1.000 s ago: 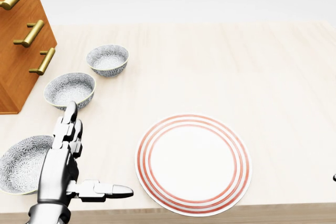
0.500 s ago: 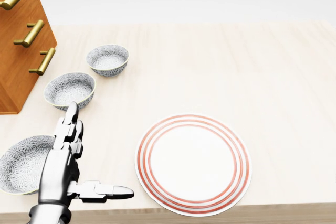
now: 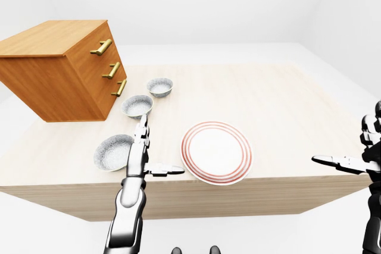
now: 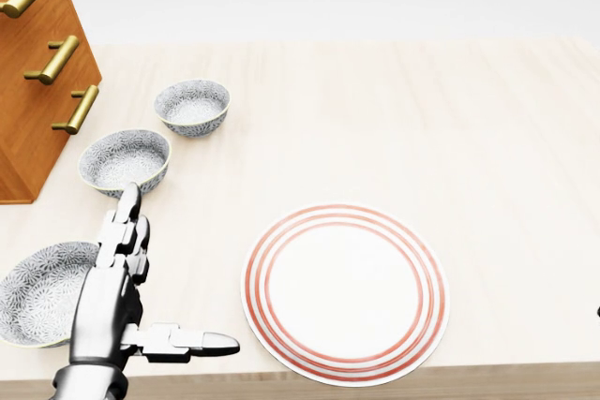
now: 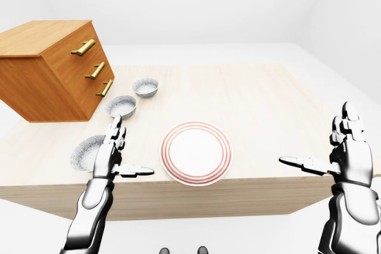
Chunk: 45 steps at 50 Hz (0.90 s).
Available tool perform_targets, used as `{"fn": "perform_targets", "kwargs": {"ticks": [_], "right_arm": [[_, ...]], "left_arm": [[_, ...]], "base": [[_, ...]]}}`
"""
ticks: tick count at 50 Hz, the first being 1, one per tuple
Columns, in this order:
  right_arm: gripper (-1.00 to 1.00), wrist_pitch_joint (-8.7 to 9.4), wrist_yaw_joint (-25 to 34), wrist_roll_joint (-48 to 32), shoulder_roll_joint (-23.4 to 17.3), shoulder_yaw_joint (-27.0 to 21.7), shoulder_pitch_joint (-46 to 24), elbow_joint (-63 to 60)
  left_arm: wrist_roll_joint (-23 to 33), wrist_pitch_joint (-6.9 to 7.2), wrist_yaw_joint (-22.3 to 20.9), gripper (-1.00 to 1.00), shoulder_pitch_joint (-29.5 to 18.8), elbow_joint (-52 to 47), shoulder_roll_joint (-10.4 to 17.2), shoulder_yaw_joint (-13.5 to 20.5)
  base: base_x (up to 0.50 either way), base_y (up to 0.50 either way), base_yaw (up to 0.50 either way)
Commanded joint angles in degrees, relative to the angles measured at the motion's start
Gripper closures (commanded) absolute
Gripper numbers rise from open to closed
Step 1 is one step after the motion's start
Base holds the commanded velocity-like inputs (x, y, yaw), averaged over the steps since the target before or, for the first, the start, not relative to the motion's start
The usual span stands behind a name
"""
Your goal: Put the bowl in the middle on the plate.
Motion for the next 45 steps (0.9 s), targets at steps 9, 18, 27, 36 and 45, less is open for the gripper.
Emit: {"fn": "perform_targets", "kwargs": {"ticks": [9, 18, 27, 36, 45], "right_arm": [[-1.0, 0.0, 1.13, 0.06, 0.08, -0.37, 0.4, -0.84], [-1.0, 0.0, 1.29, 0.35, -0.04, -0.25, 0.43, -0.47], [-1.0, 0.0, 1.66, 0.22, 0.16, -0.28, 0.32, -0.21], [-1.0, 0.0, 1.47, 0.08, 0.06, 0.11, 0.24, 0.98], [-1.0, 0.0, 1.7, 0.25, -0.09, 0.31, 0.27, 0.94]], "left_arm": [[0.68, -1.24, 0.26, -1.0, -0.32, 2.36, -0.03, -0.24], [1.08, -0.77, 0.31, -1.0, -0.1, 1.72, -0.1, -0.61], [1.11, -1.17, 0.23, -1.0, -0.19, 2.22, -0.04, -0.59], [1.06, -2.47, 0.1, -1.0, -0.7, 4.09, 0.09, -0.31], [1.16, -2.93, 0.05, -1.0, -0.88, 4.76, 0.11, -0.26]], "base": [[0.0, 0.0, 0.0], [0.0, 0.0, 0.0], [0.0, 0.0, 0.0], [0.0, 0.0, 0.0], [0.04, 0.0, 0.0]]}}
